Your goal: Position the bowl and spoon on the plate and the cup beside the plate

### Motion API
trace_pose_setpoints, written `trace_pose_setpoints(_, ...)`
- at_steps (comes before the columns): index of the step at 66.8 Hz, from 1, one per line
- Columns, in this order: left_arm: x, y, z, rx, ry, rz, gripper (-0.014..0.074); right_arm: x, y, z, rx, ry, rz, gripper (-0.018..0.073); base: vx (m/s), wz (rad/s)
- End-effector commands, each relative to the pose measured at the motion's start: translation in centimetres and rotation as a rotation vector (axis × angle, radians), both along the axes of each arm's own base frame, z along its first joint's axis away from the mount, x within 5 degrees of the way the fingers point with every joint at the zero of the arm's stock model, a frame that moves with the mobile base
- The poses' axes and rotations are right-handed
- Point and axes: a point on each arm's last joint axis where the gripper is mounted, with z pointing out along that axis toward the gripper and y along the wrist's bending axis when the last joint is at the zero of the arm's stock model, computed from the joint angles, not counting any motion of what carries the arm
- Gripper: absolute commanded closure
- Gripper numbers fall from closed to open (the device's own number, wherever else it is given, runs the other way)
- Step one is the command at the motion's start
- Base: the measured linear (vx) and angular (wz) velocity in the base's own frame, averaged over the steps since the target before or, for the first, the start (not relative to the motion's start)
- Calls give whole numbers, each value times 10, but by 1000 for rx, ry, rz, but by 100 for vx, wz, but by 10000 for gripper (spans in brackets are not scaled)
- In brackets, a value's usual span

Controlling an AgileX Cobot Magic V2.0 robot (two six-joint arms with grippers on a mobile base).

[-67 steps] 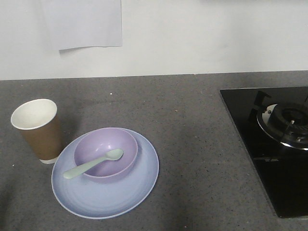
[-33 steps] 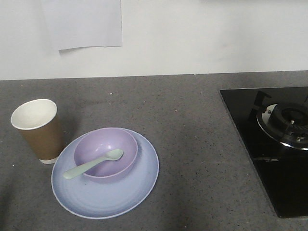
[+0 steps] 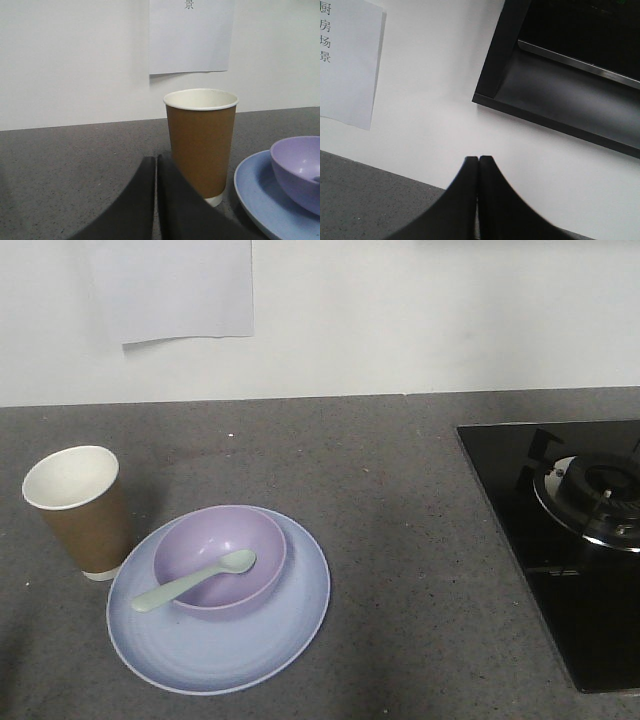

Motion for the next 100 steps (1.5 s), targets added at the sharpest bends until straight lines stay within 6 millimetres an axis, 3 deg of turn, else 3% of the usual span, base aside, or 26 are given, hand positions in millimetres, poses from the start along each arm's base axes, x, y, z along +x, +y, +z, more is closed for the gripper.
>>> trace_pose_setpoints(1,-3,0,15,-11,-114,-7,603,-11,-8,21,15,-119,6,570,0,0)
trace_pose_setpoints(21,-3,0,15,-11,-114,-7,603,-22,1,16,165,-61,132,570,0,0)
trace_pose_setpoints(30,-3,0,15,-11,-114,-7,603,-25,9,-15,190,-61,227,570,0,0)
trace_pose_setpoints(40,-3,0,15,-11,-113,-7,603,-35,17,-72,276,-97,363,570,0,0)
trace_pose_setpoints(46,-3,0,15,-11,-113,-7,603,-45,15,-120,370,-105,402,570,0,0)
trace_pose_setpoints(52,-3,0,15,-11,-113,-7,603,-55,-2,-166,493,-129,334,570,0,0)
trace_pose_setpoints(53,-3,0,15,-11,-113,-7,603,-76,-26,-221,547,-118,242,570,0,0)
trace_pose_setpoints(58,-3,0,15,-11,-113,-7,603,-91,-35,-243,483,-114,242,570,0,0)
trace_pose_setpoints(68,-3,0,15,-11,-113,-7,603,-113,-55,-267,449,-138,188,570,0,0)
trace_pose_setpoints(100,-3,0,15,-11,-113,-7,603,-162,-97,-281,304,-102,-100,570,0,0)
